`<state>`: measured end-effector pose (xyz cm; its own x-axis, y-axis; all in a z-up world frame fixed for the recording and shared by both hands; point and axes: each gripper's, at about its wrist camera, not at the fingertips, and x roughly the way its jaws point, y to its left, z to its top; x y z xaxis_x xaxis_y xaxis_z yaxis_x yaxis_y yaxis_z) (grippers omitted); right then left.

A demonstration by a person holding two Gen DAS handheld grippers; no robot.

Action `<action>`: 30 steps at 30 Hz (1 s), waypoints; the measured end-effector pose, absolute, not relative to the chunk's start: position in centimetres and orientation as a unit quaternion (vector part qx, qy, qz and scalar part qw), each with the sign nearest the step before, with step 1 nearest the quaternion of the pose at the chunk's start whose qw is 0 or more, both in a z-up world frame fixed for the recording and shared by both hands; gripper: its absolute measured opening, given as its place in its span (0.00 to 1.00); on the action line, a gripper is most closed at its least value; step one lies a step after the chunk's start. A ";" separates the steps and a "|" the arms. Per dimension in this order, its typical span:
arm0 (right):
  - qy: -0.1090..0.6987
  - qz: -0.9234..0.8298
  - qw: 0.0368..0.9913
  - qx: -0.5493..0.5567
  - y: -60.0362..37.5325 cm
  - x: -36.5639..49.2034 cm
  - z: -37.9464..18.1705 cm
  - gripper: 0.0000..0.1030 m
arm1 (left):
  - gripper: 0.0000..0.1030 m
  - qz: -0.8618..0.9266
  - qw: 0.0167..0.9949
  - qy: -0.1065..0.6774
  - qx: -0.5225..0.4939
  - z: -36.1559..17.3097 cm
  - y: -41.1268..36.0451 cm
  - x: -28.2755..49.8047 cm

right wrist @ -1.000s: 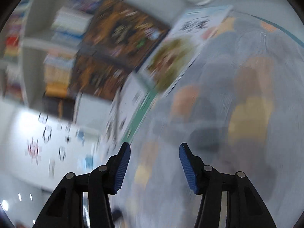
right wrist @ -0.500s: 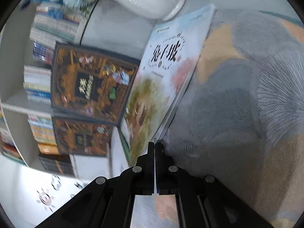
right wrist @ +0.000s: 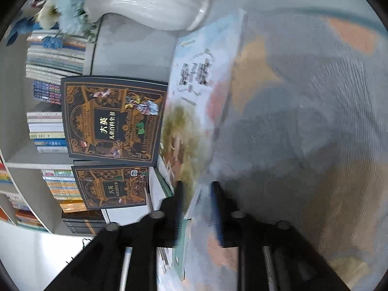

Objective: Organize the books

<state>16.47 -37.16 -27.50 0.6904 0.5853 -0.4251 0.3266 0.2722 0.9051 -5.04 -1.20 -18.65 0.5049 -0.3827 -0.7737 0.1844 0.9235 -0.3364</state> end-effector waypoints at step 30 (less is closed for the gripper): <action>0.297 0.065 0.828 0.472 -34.0 20.8 -25.5 0.16 | 0.46 -0.175 0.860 0.469 -0.099 -18.6 -1.5 -5.2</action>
